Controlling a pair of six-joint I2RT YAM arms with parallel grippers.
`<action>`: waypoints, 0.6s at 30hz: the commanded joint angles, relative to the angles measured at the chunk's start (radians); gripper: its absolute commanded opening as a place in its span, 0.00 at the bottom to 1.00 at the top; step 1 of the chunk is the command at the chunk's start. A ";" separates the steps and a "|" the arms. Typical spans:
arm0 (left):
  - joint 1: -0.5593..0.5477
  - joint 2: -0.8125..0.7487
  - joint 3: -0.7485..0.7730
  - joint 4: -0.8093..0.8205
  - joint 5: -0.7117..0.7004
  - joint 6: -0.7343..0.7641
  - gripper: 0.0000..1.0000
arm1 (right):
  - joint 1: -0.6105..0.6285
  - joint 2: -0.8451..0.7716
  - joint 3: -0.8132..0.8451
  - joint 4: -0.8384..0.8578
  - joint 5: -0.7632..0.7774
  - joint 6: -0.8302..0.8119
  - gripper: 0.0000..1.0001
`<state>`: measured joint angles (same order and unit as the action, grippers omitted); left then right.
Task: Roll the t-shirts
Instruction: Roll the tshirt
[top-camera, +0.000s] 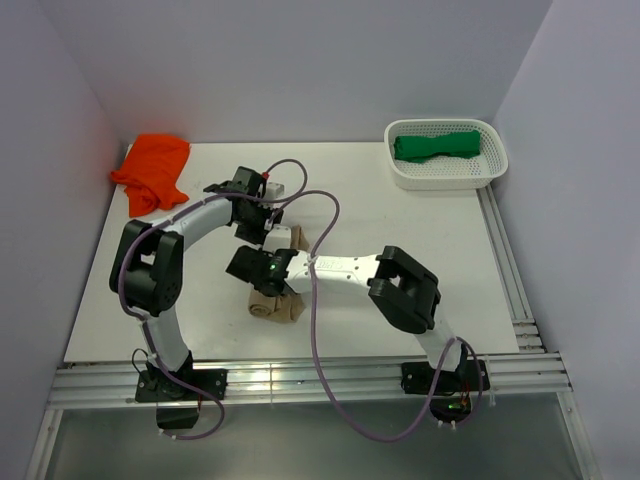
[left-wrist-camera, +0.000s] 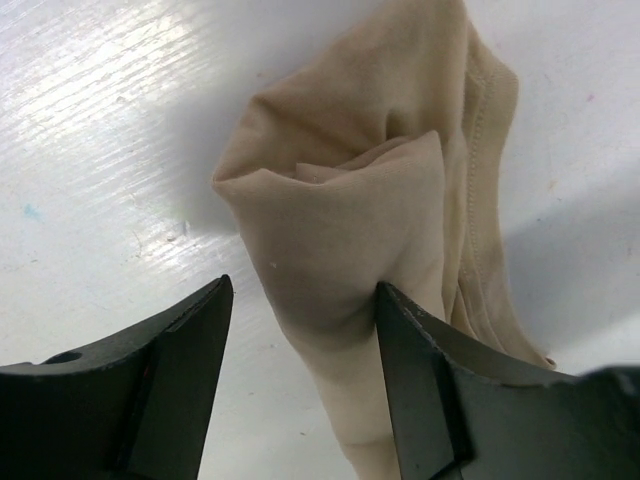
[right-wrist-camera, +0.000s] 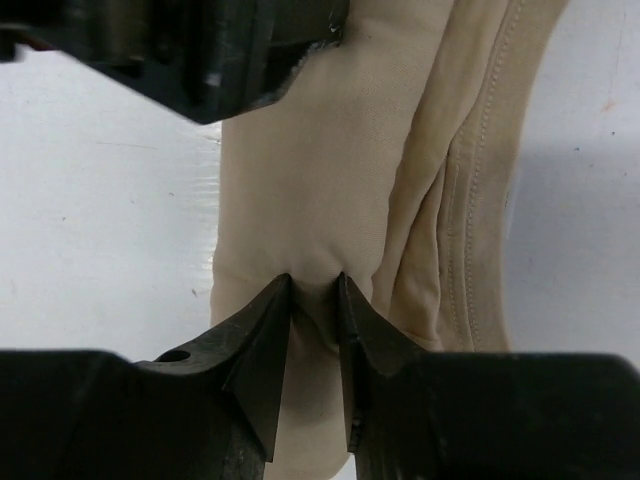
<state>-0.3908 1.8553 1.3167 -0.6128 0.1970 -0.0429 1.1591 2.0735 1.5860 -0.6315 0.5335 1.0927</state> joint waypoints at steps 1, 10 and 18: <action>-0.014 -0.059 0.009 -0.042 0.030 0.023 0.65 | 0.001 -0.044 -0.076 -0.022 0.026 0.032 0.31; -0.003 -0.123 0.049 -0.100 0.119 0.078 0.71 | -0.013 -0.168 -0.341 0.214 -0.038 0.088 0.29; 0.001 -0.145 0.000 -0.090 0.211 0.121 0.71 | -0.050 -0.277 -0.573 0.482 -0.125 0.121 0.30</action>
<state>-0.3939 1.7496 1.3281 -0.7052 0.3367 0.0418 1.1255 1.8160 1.0782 -0.2214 0.4606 1.1980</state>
